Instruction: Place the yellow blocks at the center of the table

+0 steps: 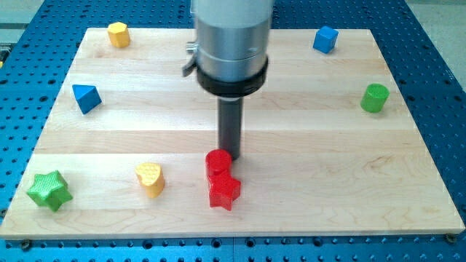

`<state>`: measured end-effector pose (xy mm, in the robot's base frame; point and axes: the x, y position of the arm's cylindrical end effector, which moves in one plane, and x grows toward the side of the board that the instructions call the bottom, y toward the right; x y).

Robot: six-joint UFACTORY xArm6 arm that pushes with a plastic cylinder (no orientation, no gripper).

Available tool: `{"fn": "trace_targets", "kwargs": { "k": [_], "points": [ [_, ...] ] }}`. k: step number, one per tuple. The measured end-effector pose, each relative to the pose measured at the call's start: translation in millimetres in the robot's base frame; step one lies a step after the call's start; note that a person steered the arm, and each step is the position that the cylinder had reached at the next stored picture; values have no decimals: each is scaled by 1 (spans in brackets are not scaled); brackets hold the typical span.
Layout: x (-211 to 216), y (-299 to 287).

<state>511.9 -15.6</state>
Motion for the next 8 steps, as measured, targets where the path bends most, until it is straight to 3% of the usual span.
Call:
{"fn": "trace_targets", "kwargs": {
  "k": [1,6,8],
  "points": [
    [13,-8],
    [-4,-11],
    [-5,-68]
  ]
}}
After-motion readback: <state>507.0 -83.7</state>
